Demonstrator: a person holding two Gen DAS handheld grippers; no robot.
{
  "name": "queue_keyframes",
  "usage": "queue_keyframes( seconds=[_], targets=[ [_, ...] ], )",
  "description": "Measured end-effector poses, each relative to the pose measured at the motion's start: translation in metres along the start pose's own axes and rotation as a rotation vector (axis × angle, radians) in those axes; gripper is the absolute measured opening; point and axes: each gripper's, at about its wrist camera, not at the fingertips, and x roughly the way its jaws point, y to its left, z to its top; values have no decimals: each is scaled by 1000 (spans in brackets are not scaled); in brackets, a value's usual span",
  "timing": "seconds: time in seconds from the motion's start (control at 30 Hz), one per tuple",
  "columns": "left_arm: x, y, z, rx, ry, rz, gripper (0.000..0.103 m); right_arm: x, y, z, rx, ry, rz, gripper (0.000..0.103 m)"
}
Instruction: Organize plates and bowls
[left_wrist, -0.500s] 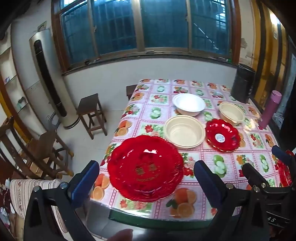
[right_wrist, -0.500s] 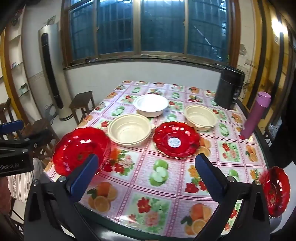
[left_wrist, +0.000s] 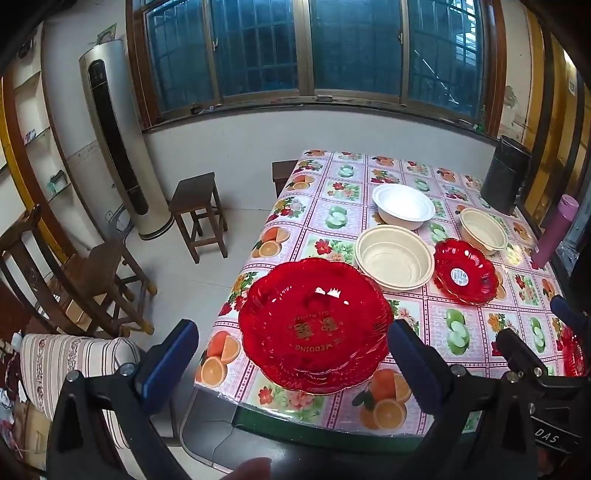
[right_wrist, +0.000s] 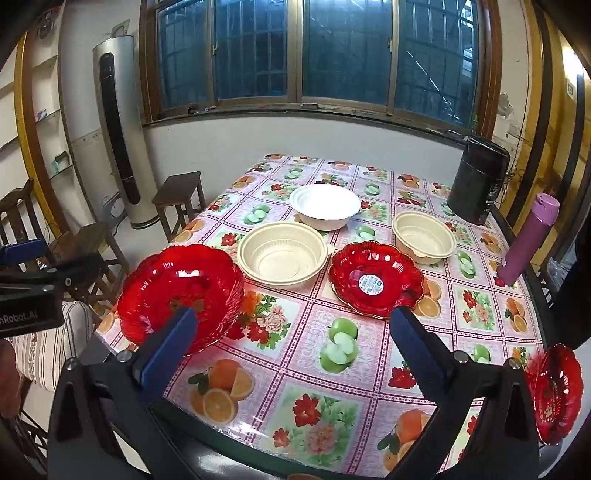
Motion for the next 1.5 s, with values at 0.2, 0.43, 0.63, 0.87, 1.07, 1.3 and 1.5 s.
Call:
queue_keyframes(
  seconds=[0.2, 0.43, 0.63, 0.87, 1.07, 1.3, 1.5],
  targets=[
    [2, 3, -2, -6, 14, 5, 103, -2, 2, -2, -1, -3, 5, 103],
    [1, 2, -6, -9, 18, 0, 103, -6, 3, -5, -8, -7, 13, 103],
    [-3, 1, -6, -9, 12, -1, 103, -11, 4, -5, -12, -15, 28, 103],
    [-5, 1, -6, -15, 11, 1, 103, -13, 3, -2, -14, -18, 33, 103],
    [-5, 1, -6, -16, 10, 0, 103, -14, 4, -2, -19, -18, 39, 103],
    [-6, 2, -5, -15, 9, -1, 103, -15, 6, -1, -24, -22, 48, 103],
    [-8, 2, -5, -15, 7, 1, 103, -17, 7, -1, -26, -27, 51, 103]
  ],
)
